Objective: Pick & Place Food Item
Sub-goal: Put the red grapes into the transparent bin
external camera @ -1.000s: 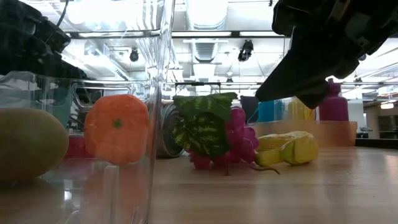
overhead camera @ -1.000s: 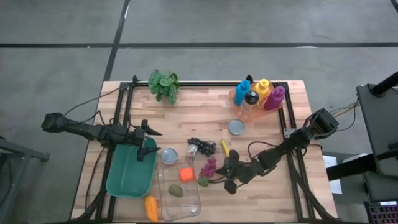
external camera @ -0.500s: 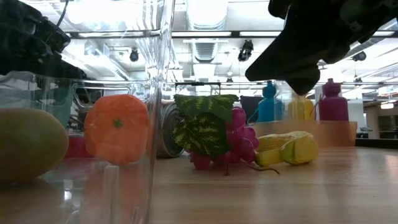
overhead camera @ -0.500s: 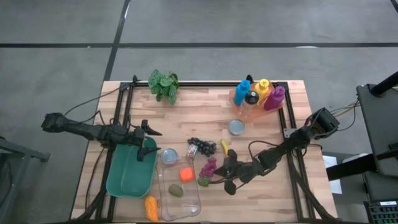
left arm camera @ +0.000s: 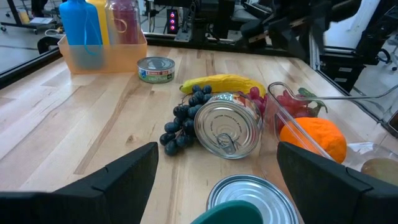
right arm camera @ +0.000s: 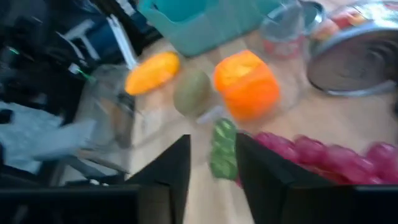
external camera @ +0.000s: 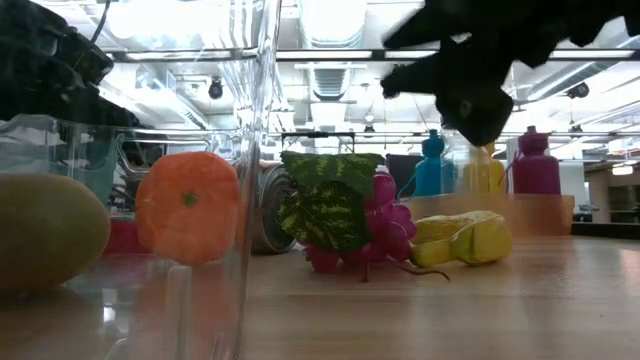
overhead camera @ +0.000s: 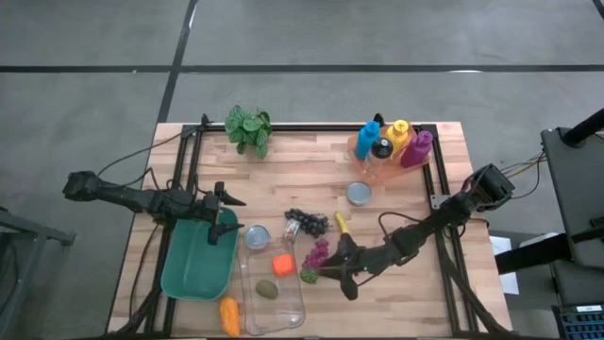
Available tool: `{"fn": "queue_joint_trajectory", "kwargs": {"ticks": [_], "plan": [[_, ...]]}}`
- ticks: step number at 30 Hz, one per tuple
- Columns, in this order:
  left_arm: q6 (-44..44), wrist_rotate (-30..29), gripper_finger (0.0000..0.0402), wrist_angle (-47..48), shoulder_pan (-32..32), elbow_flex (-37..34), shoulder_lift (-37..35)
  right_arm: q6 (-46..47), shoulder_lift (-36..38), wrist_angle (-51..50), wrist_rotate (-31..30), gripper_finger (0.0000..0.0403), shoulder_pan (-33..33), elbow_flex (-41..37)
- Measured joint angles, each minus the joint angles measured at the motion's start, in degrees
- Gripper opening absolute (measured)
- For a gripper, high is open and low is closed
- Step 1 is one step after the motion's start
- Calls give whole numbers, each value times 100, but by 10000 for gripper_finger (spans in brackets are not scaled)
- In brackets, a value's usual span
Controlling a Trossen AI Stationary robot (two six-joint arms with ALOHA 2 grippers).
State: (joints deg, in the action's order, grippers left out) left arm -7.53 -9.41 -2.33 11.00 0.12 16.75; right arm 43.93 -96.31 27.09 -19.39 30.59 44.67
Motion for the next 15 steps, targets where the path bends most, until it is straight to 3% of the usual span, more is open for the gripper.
{"fn": "queue_joint_trajectory", "kwargs": {"ticks": [7,15], "plan": [[0,0,336,0,0,1,-1,326,-661,902,424,186,-169,10],[0,-1,336,0,0,2,0,464,-871,999,606,202,-358,6]]}}
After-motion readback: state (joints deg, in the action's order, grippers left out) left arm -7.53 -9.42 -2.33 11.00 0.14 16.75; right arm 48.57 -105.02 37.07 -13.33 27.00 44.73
